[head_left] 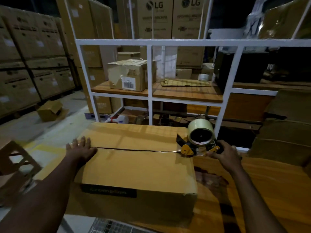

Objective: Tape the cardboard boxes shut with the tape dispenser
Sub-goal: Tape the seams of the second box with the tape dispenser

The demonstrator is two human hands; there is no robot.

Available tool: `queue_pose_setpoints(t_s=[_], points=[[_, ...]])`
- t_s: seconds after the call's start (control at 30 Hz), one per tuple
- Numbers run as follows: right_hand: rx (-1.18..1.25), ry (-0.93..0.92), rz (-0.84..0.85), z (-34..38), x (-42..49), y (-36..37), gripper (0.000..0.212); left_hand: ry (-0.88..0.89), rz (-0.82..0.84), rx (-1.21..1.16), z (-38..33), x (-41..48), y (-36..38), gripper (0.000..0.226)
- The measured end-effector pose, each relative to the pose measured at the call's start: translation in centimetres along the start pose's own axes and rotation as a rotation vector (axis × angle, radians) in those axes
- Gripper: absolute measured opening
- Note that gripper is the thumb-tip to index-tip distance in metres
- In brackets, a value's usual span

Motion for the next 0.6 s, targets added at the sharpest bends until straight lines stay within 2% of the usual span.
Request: queue_pose_setpoints(t_s=[0.07, 0.13, 0.2, 0.27, 0.43, 0.6], points=[[-0.007, -0.001, 0.01, -0.1, 0.4, 0.1, 0.084, 0.053, 0.089, -0.058, -4.4, -1.5, -0.6, 0.081], [-0.024, -0.028, 0.005, 0.1, 0.6, -0.1, 0.081, 0.247, 0.13, -0.091, -10.9, -4.4, -1.0, 0.085], [-0.047, -0.056, 0.003, 0.2, 0.7, -0.2, 0.076, 0.454, 0.114, -0.127, -17.4, -8.5, -1.0, 0.094], [-0.067, -0.071, -0.006, 0.4, 0.7, -0.4, 0.072, 0.558, 0.087, -0.15, -22.6, -12.3, -1.1, 0.106], [-0.102, -0.091, -0.014, 0.9, 0.4, -0.9, 0.07, 0.552, 0.027, -0.232, -31.1, -17.5, -0.6, 0.125], [-0.113, -0.099, -0.031, 1.3, 0.2, -1.2, 0.075, 0.493, 0.002, -0.258, -33.5, -18.0, -1.4, 0.135]])
Point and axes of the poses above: each hand's wrist, its own x-axis towards the middle knuckle, its own y-axis out of the palm, z = x × y, the point moved 4 cm from there along x, towards the middle knuckle, and after that the axes turned 1 degree about -z, right-handed, at the moved point
